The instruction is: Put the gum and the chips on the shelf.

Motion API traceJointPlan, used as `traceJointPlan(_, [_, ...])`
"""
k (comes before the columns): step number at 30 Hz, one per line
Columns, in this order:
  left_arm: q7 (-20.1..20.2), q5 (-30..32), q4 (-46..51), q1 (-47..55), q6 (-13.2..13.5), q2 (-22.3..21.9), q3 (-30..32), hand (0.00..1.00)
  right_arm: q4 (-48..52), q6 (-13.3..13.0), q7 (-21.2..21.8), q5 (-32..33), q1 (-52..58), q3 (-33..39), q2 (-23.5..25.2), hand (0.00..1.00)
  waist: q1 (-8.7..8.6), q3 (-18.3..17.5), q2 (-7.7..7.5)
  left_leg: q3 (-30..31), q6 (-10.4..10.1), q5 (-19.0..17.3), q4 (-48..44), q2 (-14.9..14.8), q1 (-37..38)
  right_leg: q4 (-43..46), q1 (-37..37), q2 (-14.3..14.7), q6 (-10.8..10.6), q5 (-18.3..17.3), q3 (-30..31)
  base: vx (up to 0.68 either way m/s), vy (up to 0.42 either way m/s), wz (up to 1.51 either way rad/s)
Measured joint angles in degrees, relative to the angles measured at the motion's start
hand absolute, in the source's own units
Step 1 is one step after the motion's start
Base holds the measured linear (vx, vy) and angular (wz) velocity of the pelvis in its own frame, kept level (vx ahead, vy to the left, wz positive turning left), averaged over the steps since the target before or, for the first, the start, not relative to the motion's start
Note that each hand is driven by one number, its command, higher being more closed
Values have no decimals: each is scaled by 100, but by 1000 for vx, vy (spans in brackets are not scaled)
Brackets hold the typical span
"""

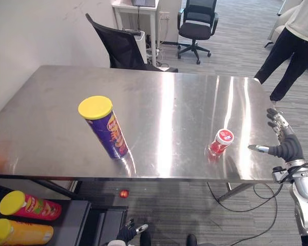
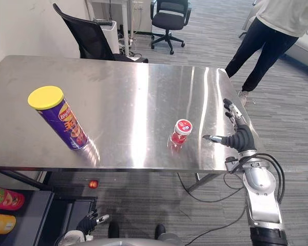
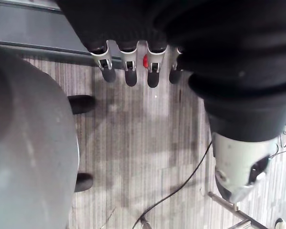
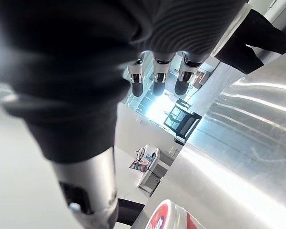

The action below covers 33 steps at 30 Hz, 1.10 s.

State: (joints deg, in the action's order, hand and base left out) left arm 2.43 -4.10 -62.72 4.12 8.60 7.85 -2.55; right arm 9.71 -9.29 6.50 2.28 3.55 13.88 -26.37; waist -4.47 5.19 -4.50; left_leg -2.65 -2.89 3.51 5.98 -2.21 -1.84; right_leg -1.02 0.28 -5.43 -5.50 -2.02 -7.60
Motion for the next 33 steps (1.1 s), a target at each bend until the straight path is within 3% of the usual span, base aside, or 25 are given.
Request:
traceJointPlan(12, [1, -15, 7, -55, 5, 8, 1, 0, -195, 60, 1, -117, -2, -86, 77, 0, 15, 112, -9, 49, 6, 3, 0, 16, -97, 0, -76, -11, -2, -3, -42, 0, 0, 1])
traceJointPlan(33, [-1, -217, 232, -129, 20, 126, 67, 0, -202, 53, 1, -228, -85, -131, 71, 0, 162, 380, -248, 221, 25, 18, -2, 51, -338, -18, -219, -26, -3, -2, -199, 8, -1, 4])
